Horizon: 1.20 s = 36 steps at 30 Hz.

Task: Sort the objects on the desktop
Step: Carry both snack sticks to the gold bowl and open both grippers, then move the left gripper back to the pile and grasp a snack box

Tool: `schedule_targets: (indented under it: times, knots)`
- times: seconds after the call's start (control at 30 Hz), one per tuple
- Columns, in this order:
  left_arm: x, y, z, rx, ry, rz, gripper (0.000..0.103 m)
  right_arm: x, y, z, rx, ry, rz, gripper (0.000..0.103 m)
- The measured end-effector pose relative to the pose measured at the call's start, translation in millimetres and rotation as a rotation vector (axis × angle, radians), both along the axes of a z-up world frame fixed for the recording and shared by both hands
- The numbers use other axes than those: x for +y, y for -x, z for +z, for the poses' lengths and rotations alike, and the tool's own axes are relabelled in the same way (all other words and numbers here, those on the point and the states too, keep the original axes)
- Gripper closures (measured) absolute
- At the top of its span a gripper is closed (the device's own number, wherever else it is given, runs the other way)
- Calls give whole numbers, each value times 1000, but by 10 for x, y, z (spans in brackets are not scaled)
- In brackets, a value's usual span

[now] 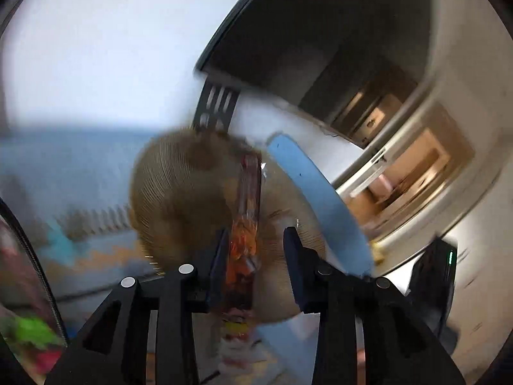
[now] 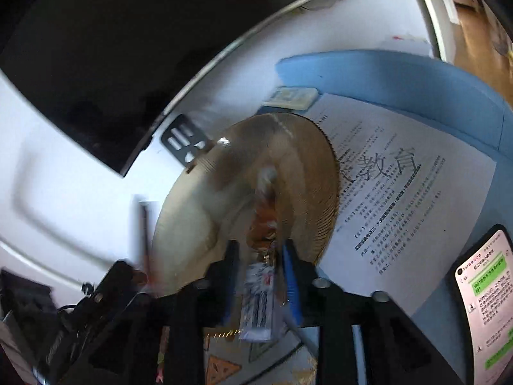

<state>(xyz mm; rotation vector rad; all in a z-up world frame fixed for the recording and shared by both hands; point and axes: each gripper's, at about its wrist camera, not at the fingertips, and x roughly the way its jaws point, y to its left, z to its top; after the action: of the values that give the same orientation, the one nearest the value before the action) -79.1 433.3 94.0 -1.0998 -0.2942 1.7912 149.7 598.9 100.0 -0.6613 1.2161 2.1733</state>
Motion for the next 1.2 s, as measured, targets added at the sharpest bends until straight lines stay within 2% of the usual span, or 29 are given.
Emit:
schedule_targets:
  times: [0.03,0.1,0.23,0.37,0.5,0.53,0.6,0.63,0.67,0.73,0.8,0.9,1.0,1.07,1.13,1.2]
  knots:
    - [34,56,-58,-49,-3,8,70,20,-29,-12,15,3,-11,71]
    - [-22,79,-139,-90,-19,34,70,-12,-128,22,29,-21,-18,69]
    - [-231,-14,-108,-59,-11,52,70,-233,-298,153,26,-123,-8,68]
    - [-560,-117,-27,-34,-10,70,70,-512,-442,191,37,-143,43,68]
    - [-976,-304,106,11,-49,105,70,-934,-526,199,39,-175,142,68]
    - [-1103,-359,125,18,-55,113,70,-1066,-537,199,36,-193,174,66]
    - [-1462,-475,126,12,-79,140,70,-1321,-521,157,28,-223,240,55]
    - [-1667,-516,113,2,-93,164,70,-1462,-495,109,21,-236,271,44]
    - [-1910,-559,104,-8,-109,198,70,-1548,-480,61,18,-245,288,37]
    - [-2445,-631,57,-12,-125,289,70,-1739,-422,-54,44,-280,325,36]
    - [-3075,-668,29,-12,-108,417,70,-1911,-294,-196,15,-340,355,36]
    - [-3804,-718,-61,-9,-50,578,70,-2026,-126,-406,-21,-354,385,36]
    - [-4303,-783,-306,9,94,721,69,-2054,-87,-539,-31,-355,389,36]
    - [-4591,-828,-582,-56,140,784,69,-2056,-181,-478,27,-403,381,35]
    - [-4820,-827,-863,-165,81,802,69,-2027,-246,-490,62,-382,385,32]
    - [-4834,-782,-979,-194,47,791,69,-1976,-221,-537,50,-335,397,32]
